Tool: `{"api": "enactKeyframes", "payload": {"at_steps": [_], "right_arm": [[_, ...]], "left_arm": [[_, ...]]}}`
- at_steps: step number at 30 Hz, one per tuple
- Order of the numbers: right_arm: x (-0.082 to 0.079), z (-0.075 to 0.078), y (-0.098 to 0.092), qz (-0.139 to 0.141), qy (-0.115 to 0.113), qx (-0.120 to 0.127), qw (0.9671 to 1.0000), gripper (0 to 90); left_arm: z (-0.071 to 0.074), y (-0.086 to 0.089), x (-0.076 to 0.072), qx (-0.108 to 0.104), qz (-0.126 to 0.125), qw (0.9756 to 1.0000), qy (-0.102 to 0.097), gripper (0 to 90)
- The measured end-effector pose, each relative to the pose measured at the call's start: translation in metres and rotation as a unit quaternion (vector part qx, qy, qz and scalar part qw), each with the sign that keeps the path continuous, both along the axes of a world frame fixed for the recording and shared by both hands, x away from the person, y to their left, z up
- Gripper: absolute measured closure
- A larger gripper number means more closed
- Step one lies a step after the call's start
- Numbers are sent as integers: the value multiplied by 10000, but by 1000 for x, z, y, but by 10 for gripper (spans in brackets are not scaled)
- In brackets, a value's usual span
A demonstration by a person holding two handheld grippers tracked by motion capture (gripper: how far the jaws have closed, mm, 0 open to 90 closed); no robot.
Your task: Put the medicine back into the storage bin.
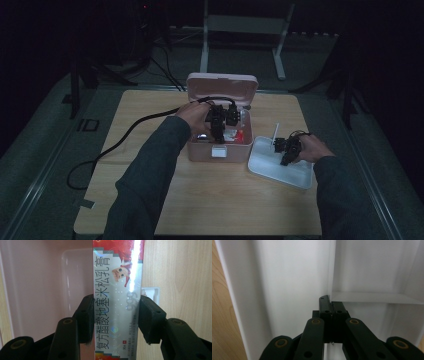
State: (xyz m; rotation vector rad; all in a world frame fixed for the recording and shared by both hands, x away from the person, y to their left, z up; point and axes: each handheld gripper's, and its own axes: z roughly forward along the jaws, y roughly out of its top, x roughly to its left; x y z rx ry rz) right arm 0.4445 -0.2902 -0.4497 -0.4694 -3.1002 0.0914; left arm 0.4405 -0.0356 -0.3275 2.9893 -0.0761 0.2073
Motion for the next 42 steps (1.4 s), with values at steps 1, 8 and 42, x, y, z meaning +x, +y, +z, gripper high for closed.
{"api": "enactKeyframes", "payload": {"at_steps": [1,8,42], "right_arm": [[0,0,0,4,4,2,10000,894],[0,0,0,15,7,8,10000,894],[0,0,0,-20,9,-18,10000,894]], "left_arm": [[0,0,0,-6,10,10000,24,513],[-2,0,2,-12,73,9999,109,511],[-1,3,5,29,403,9983,413,390]]}}
